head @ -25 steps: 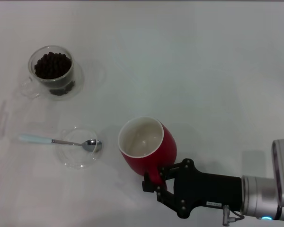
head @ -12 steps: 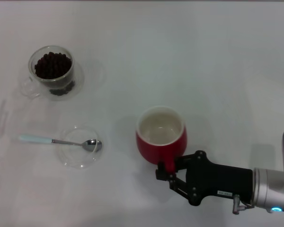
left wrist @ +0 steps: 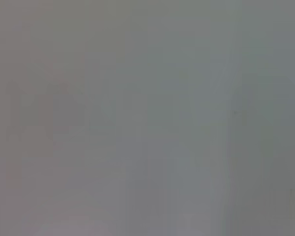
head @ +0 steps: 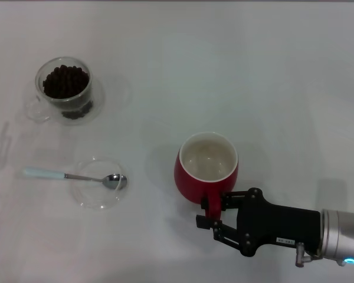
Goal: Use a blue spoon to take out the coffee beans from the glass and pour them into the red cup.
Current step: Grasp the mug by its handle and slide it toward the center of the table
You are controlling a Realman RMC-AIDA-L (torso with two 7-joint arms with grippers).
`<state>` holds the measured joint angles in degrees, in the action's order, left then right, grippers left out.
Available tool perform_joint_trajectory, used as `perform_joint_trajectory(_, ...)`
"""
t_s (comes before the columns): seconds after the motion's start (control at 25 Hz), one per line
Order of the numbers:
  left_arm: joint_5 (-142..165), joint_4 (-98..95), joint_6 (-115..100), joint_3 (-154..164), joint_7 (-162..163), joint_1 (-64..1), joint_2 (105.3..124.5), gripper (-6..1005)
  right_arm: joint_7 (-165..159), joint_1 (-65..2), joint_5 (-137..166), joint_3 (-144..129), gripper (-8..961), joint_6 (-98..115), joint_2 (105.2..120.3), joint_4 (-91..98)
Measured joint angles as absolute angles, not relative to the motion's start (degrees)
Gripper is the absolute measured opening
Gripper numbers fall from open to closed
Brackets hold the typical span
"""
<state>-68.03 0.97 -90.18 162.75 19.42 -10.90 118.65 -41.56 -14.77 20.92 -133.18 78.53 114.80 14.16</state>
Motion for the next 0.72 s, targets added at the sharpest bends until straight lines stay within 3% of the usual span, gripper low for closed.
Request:
perform_joint_trajectory(0.32, -68.1, 1.0, -90.2, 162.6, 19.4, -10.9, 118.65, 554, -41.7, -15.0, 20.9, -132.5, 342, 80.0, 114.67, 12.5)
perform_joint_trajectory(0.52, -68.3, 1.0, -90.1, 162.4, 19.4, -10.7, 118.65, 555, -43.2, -15.7, 21.1, -131.8, 555, 81.2, 114.11, 11.0)
perform_joint_trajectory(0.72, -68.4, 1.5, -89.9, 162.4, 19.4, -10.6, 118.71, 555, -43.3, -16.3, 21.2, -131.8, 601, 84.9, 113.38, 8.3)
